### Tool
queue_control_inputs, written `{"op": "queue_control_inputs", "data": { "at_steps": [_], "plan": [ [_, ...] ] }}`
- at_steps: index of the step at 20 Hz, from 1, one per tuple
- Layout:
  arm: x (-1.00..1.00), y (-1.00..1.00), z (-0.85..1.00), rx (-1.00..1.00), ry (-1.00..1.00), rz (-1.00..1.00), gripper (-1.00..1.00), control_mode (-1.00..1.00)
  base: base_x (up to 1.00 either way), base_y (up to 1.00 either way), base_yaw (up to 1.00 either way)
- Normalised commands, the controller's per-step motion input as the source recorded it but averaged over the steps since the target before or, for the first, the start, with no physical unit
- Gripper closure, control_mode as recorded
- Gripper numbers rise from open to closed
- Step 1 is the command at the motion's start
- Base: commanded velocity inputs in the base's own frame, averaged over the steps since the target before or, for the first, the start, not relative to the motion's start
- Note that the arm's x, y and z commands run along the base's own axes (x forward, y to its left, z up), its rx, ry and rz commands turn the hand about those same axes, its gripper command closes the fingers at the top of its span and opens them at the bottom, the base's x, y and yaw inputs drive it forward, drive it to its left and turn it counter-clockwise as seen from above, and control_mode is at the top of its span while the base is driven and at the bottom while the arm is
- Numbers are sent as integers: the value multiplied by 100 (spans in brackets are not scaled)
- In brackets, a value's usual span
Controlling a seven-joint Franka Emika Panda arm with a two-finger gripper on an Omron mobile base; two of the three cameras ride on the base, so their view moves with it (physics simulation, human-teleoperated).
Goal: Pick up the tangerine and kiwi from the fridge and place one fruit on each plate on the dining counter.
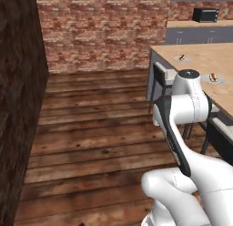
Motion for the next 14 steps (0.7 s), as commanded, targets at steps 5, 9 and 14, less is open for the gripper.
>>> {"op": "queue_control_inputs", "data": {
  "at_steps": [5,9,14],
  "plan": [
    [0,0,0,0,0,0,100,100,100,25,-41],
    [0,0,0,0,0,0,100,100,100,14,-51],
    [0,0,0,0,0,0,100,100,81,28,-72]
  ]
}}
